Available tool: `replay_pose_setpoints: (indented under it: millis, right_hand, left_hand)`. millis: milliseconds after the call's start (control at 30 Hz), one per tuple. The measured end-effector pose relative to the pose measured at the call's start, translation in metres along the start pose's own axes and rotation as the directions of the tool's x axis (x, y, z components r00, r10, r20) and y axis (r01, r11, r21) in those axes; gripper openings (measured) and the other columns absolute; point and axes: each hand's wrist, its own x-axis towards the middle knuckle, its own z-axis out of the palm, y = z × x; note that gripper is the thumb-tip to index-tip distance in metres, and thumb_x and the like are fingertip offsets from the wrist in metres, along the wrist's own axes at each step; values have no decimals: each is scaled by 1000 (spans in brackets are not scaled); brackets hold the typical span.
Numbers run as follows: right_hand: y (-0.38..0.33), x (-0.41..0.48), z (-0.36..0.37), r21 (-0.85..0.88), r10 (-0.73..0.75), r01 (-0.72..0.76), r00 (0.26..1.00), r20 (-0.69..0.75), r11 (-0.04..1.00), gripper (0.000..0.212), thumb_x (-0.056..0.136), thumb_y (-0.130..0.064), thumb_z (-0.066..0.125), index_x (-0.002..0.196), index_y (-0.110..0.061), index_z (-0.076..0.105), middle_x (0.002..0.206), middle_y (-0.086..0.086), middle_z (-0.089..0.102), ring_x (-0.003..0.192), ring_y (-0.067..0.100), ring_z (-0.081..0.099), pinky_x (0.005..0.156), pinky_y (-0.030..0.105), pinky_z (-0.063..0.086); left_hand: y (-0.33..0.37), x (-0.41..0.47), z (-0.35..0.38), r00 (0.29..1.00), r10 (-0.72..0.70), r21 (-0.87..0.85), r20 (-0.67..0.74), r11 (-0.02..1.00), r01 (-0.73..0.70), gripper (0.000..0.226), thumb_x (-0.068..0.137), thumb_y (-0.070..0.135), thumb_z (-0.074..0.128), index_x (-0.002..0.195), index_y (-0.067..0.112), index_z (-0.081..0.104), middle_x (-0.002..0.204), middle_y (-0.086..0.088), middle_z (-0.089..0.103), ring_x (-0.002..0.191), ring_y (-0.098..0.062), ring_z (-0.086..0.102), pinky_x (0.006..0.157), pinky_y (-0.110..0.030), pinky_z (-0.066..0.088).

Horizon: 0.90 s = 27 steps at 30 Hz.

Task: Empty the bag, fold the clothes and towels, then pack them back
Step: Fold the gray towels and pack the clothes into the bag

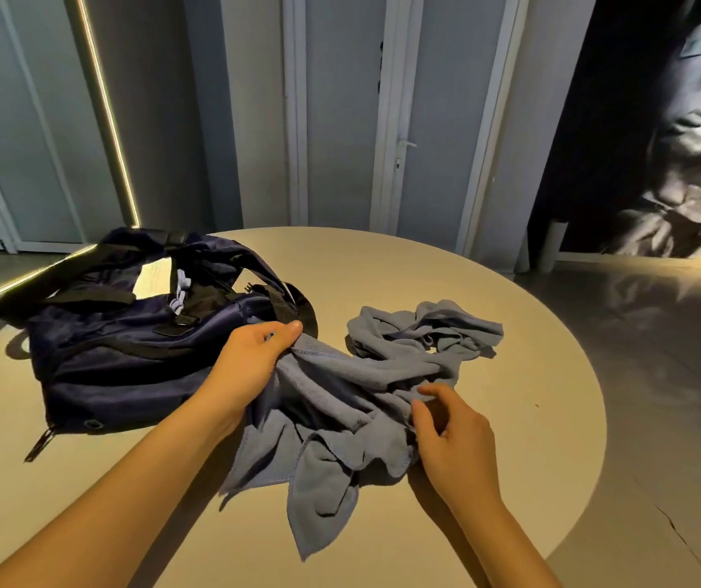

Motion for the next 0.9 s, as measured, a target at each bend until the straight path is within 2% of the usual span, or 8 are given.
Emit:
replay_pose_setpoints:
  millis: [100,200,300,400,567,700,767,900]
  right_hand:
    - [-20,27,-2,-38,-157,159,986,61,987,20,96,-32,67,116,-28,66,113,-16,64,100,5,61,82,24,49]
    - [-48,55,2,65,-105,84,880,463,994,55,97,-40,67,147,-32,47,147,-21,42,130,-3,38,107,25,34]
    - [-67,75,4,88,-102,59,771,628,994,27,95,-34,70,118,-19,70,119,-2,70,106,2,65,92,32,48]
    - [-78,94,-7,186,-103,-20,771,628,982,25,95,-29,70,89,-6,70,76,10,70,65,19,64,64,31,52]
    - [-102,127,-29,276,-100,-53,853,512,960,29,92,-33,71,92,-4,74,89,12,72,77,12,66,70,20,56]
    - [-122,146,-36,255,-84,-24,911,404,967,23,94,-35,70,87,-14,74,84,3,73,80,15,67,71,26,55]
    - [-133,151,-40,326,-97,-24,931,352,945,21,95,-31,69,83,-15,72,77,-1,71,74,13,65,69,27,53]
    - [-152,151,-45,471,-117,-37,949,294,881,23,100,-29,63,82,-15,68,73,-2,68,64,10,62,62,24,52]
  left_hand:
    - [14,-3,-4,997,24,-21,73,1000,-22,48,100,45,59,94,-1,70,94,-25,71,92,-49,66,89,-59,52]
    - [25,-5,-9,993,31,-13,112,999,-29,43,100,43,59,89,4,71,91,-19,74,84,-40,69,82,-50,53]
    - [34,-7,-18,995,48,-26,87,999,-46,39,98,43,63,77,10,69,82,-17,71,72,-26,65,74,-40,48]
    - [36,-10,-34,995,61,13,75,998,-63,44,88,47,70,68,9,62,72,-15,59,68,-21,53,71,-36,41]
    - [33,-16,-70,974,-61,132,217,991,32,55,78,50,76,86,-4,72,83,-22,68,73,-26,60,69,-34,46]
    - [39,-20,-90,986,-42,100,163,995,26,68,62,66,80,87,3,74,86,-17,70,80,-27,64,74,-34,44]
    - [43,-21,-98,989,-42,70,141,997,32,60,60,68,82,85,14,79,90,-9,75,87,-24,69,76,-33,49]
    - [53,-23,-110,994,-39,86,99,996,31,16,92,30,69,89,20,80,96,1,76,96,-19,67,79,-32,48]
